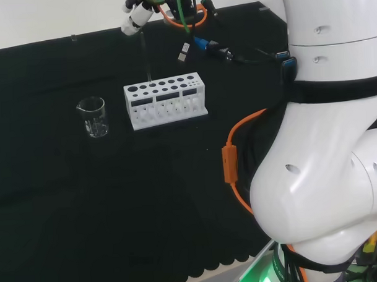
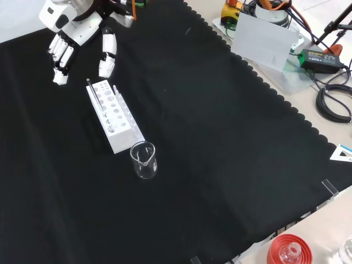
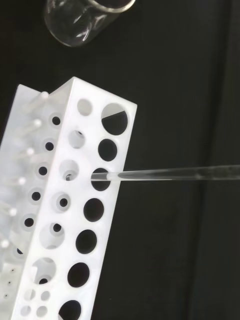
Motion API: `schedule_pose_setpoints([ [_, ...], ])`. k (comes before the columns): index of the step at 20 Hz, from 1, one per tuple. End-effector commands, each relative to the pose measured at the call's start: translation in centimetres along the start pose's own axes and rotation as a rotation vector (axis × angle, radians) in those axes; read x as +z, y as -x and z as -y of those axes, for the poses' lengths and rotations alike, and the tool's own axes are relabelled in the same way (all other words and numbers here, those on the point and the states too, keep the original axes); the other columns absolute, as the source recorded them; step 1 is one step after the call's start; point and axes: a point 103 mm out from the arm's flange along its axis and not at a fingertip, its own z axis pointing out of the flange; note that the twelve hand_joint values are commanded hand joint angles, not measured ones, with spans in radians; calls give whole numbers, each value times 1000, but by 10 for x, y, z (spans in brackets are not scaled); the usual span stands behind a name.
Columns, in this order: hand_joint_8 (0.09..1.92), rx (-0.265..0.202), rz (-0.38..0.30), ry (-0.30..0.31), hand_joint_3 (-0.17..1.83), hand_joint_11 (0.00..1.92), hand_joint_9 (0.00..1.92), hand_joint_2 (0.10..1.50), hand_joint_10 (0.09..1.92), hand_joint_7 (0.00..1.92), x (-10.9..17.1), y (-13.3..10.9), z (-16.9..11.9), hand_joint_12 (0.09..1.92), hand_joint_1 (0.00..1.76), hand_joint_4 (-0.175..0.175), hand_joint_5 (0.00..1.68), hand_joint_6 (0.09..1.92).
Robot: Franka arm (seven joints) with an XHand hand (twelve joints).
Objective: Take the glass rod from the white test tube rack.
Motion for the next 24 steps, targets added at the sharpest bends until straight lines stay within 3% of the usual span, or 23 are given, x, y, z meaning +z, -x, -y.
schedule_pose_setpoints([
  [1,812,-1,13,-42,326,287,366,862,953,211,15,5,-8,1466,444,40,311,87],
  [11,808,5,19,-94,332,357,447,877,925,232,36,14,-15,1440,452,29,368,87],
  [24,766,-7,13,-57,380,573,659,859,813,423,42,17,-13,1340,678,-20,552,161],
])
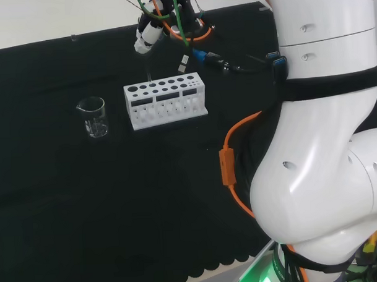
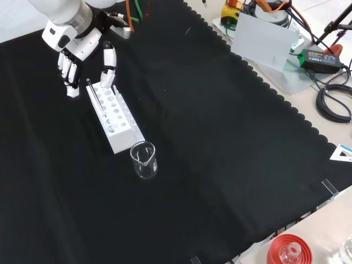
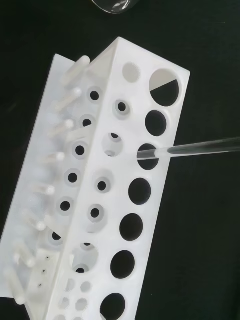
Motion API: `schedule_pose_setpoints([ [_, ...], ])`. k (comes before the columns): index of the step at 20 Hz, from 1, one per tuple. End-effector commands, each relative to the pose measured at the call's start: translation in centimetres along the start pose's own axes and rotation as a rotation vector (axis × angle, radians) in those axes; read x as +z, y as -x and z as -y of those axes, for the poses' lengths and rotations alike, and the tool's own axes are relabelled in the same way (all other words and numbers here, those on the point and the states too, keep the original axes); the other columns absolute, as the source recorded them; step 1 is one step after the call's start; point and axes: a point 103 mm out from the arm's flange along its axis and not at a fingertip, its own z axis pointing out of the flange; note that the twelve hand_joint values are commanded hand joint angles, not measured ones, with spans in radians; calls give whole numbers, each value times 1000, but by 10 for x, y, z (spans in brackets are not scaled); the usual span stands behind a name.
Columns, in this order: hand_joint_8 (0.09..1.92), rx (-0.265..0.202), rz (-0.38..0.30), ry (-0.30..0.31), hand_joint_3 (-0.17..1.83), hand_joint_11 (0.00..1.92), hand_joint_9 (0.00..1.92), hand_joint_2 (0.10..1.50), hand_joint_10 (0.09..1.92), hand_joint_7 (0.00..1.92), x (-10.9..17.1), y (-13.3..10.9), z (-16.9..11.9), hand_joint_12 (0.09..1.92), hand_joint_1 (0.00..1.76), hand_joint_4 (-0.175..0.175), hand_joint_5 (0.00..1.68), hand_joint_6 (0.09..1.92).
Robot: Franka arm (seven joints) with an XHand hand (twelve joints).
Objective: Take the glass rod from the white test tube rack.
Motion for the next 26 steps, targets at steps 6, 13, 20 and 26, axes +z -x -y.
schedule_pose_setpoints([
  [6,754,-8,-2,23,474,634,716,816,784,457,-1,-2,0,1321,717,-29,468,414],
  [13,758,-18,8,8,504,668,750,805,774,472,-4,-18,-2,1310,725,-34,436,515],
  [20,757,-44,47,62,556,836,876,751,706,602,-6,-25,1,1217,844,-82,485,651],
  [26,729,-58,31,103,720,1126,1130,666,555,796,-9,-24,1,1059,1022,-171,694,794],
])
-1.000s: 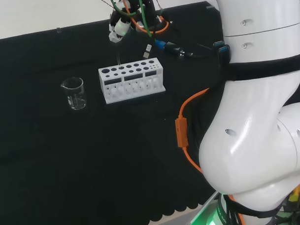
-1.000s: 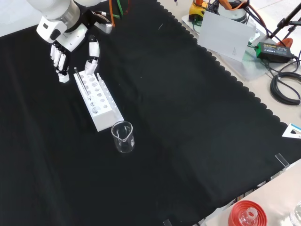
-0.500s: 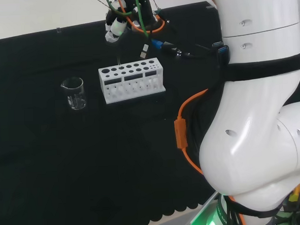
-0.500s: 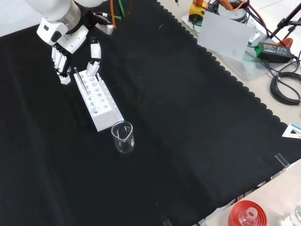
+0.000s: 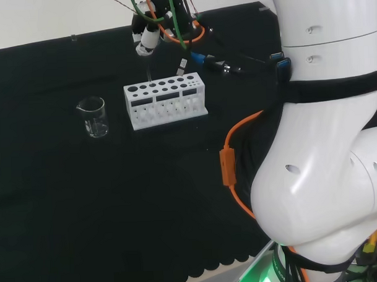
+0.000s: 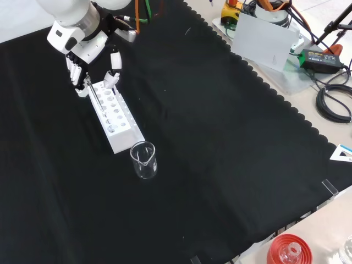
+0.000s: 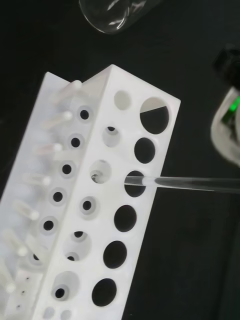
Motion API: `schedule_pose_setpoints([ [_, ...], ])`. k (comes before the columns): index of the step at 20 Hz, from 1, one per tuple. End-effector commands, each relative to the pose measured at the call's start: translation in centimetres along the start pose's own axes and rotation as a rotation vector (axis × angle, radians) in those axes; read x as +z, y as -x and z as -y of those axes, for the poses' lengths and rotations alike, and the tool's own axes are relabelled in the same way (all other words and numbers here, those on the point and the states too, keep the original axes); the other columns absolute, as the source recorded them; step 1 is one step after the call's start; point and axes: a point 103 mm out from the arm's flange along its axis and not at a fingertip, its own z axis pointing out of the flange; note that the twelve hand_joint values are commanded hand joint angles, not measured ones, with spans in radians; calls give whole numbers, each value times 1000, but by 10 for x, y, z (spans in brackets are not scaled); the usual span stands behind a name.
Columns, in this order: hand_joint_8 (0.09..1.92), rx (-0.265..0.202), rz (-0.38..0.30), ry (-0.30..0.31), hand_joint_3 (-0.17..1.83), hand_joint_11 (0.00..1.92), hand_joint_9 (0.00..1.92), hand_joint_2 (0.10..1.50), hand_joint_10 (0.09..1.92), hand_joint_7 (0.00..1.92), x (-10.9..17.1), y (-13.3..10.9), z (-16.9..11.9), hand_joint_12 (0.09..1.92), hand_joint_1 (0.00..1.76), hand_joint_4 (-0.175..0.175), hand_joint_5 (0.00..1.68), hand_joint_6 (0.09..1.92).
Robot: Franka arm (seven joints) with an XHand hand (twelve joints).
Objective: Take the glass rod from the white test tube rack.
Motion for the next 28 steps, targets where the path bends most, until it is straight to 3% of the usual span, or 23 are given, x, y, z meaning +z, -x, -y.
schedule_pose_setpoints([
  [1,728,-20,0,49,736,1168,1165,661,530,817,-5,-1,-1,1030,1039,-174,714,801],
  [10,727,-21,13,28,803,1280,1248,649,461,862,0,-8,-8,974,1047,-175,738,845],
  [20,729,-23,26,66,813,1480,1405,651,334,961,-3,-11,-12,786,1175,-175,800,875],
  [24,773,-16,18,78,243,1528,1445,1008,334,1010,-3,-10,-17,696,1153,-175,919,1068],
  [28,793,-10,19,74,140,1525,1460,1055,352,1068,0,-7,-21,668,1156,-175,954,1047],
])
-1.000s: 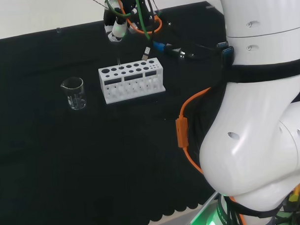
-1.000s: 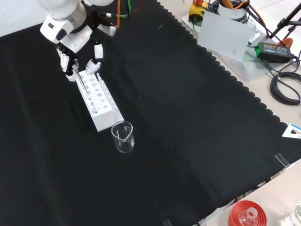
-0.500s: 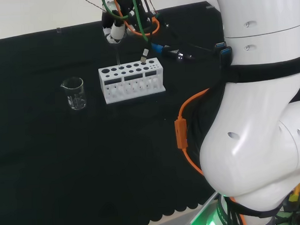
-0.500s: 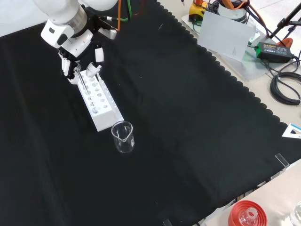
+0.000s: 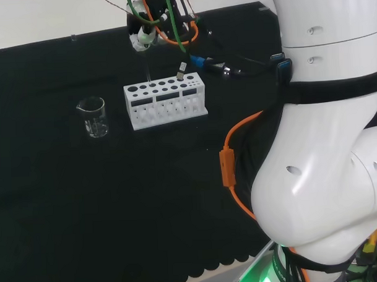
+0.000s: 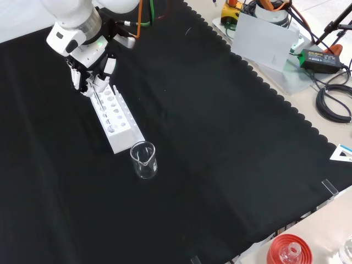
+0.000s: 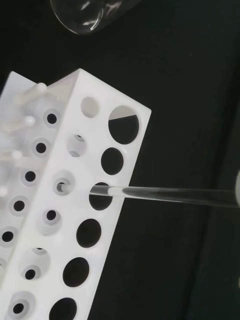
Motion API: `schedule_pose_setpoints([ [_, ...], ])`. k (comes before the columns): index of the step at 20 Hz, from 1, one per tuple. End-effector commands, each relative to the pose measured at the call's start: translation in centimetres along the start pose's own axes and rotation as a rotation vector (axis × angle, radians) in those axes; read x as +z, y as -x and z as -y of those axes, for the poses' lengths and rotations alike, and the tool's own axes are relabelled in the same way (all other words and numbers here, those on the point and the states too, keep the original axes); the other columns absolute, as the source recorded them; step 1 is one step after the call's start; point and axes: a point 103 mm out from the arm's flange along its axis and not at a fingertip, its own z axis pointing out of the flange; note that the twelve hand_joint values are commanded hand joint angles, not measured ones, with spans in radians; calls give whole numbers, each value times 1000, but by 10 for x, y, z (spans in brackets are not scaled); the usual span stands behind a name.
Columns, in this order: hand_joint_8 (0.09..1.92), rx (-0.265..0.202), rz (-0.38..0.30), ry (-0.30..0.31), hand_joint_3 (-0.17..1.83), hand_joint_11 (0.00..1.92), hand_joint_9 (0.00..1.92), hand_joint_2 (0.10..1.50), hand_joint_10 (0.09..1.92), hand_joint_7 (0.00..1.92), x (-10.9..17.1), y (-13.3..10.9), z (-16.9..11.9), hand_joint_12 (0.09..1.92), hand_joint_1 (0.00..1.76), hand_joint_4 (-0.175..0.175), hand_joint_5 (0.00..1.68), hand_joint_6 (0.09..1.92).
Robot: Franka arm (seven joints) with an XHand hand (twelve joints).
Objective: Take the glass rod from the white test tube rack.
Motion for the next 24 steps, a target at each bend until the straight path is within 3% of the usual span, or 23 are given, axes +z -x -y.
schedule_pose_setpoints([
  [1,795,9,3,-2,136,1524,1462,1054,357,1083,4,3,-4,663,1158,-175,962,1038],
  [3,796,10,7,3,134,1515,1463,1049,369,1111,5,5,-4,652,1161,-175,975,1019],
  [5,820,11,15,14,295,1503,1451,938,441,1158,6,5,-4,622,1227,-94,995,985],
  [6,832,13,25,19,440,1497,1455,851,484,1188,5,4,-4,615,1252,-83,1013,979],
  [8,860,12,39,33,725,1505,1483,681,561,1247,3,4,-3,625,1283,-92,1060,986],
  [11,868,4,46,97,982,1554,1553,518,625,1332,-2,2,0,655,1314,-155,1118,993],
  [15,855,-7,64,133,1010,1580,1603,496,639,1360,-5,1,3,675,1325,-175,1121,977],
  [24,759,-37,56,130,974,1582,1648,490,588,1409,-19,-3,12,682,1334,-175,1166,857],
])
